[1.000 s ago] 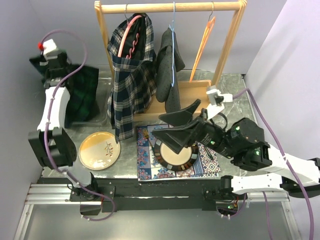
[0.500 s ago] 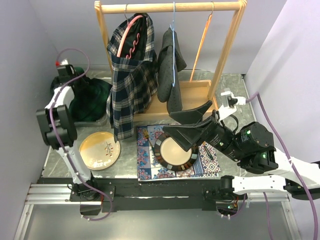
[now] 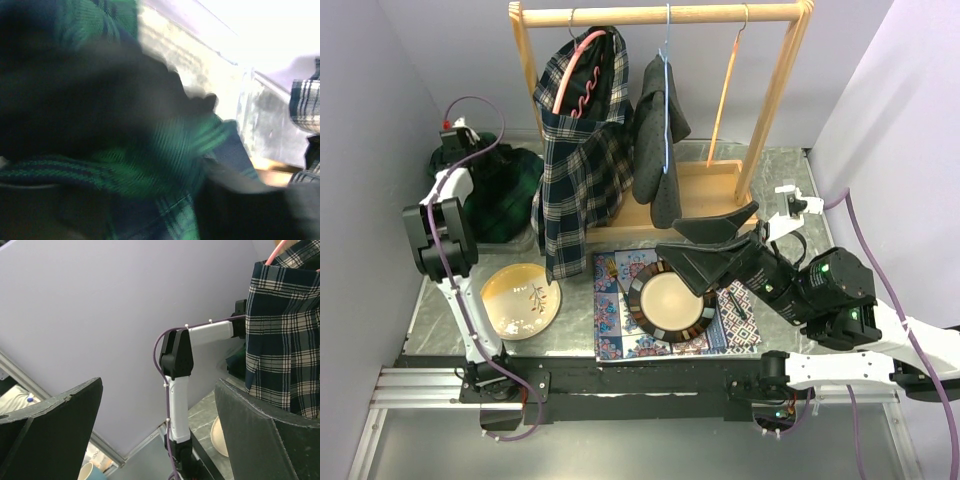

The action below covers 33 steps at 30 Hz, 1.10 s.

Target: Remove the skirt from the hanger

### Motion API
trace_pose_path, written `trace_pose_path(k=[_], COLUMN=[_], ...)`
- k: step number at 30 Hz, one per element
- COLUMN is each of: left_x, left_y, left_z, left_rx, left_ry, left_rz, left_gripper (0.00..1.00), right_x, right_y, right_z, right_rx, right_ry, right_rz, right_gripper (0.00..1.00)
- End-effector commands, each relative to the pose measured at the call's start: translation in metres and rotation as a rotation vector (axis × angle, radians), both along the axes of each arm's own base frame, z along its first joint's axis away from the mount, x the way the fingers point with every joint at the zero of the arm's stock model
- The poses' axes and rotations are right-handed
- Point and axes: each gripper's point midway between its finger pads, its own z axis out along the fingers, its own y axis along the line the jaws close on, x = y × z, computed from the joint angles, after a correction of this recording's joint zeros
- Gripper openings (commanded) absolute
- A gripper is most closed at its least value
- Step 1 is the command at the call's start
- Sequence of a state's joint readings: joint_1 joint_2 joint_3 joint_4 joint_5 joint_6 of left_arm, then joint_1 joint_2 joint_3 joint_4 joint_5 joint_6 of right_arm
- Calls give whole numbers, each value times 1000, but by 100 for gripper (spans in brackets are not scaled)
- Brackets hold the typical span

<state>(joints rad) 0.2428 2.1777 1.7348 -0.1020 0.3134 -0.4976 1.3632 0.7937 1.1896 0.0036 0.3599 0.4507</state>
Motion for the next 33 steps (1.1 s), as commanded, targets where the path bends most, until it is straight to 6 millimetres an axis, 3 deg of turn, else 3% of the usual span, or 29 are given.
trace_pose_path(k=[1, 2, 3, 4, 8, 15, 18, 19, 20, 21, 22, 24, 25, 28, 31, 33], left_x=[4, -5, -12, -24, -65, -139, -164, -172, -176, -177, -180, -176, -177, -173, -163, -161], left_y=[28, 35, 44, 48, 68, 76, 83, 80, 84, 84, 78, 73, 71, 62, 54, 57], left_z=[126, 141, 160, 193, 213, 170, 143, 120, 111, 100, 75, 55, 30, -9, -18, -10], left_rx=[187, 213, 250, 282, 341, 367, 266, 230, 210, 188, 166, 128, 108, 52, 4, 29], left_ry=[-204, -194, -211, -255, -190, -28, -20, 18, 30, 43, 86, 101, 156, 232, 241, 248], left_rz=[116, 158, 195, 236, 383, 441, 470, 459, 476, 487, 466, 449, 443, 413, 361, 366], left_gripper=[71, 87, 96, 99, 97, 98, 85, 81, 76, 74, 72, 66, 64, 58, 58, 61], right_x=[3, 1, -1, -2, -1, 11, 11, 11, 12, 13, 17, 21, 22, 28, 33, 41], right_y=[-10, -10, -9, -9, -12, -25, -29, -31, -31, -30, -33, -30, -33, -40, -47, -53], right_z=[14, 15, 17, 14, 6, -16, -18, -19, -21, -29, -30, -39, -42, -45, -41, -42], right_rx=[34, 38, 45, 33, 33, -30, -51, -57, -64, -89, -91, -131, -157, -187, -196, -202], right_ry=[-6, -6, 1, 7, 53, 181, 195, 199, 206, 223, 241, 261, 271, 295, 295, 306], right_rz=[-24, -16, -4, 2, 1, -75, -80, -82, -88, -95, -124, -146, -162, -212, -253, -318], right_gripper=[100, 100, 100, 100, 100, 100, 100, 100, 100, 100, 100, 100, 100, 100, 100, 100])
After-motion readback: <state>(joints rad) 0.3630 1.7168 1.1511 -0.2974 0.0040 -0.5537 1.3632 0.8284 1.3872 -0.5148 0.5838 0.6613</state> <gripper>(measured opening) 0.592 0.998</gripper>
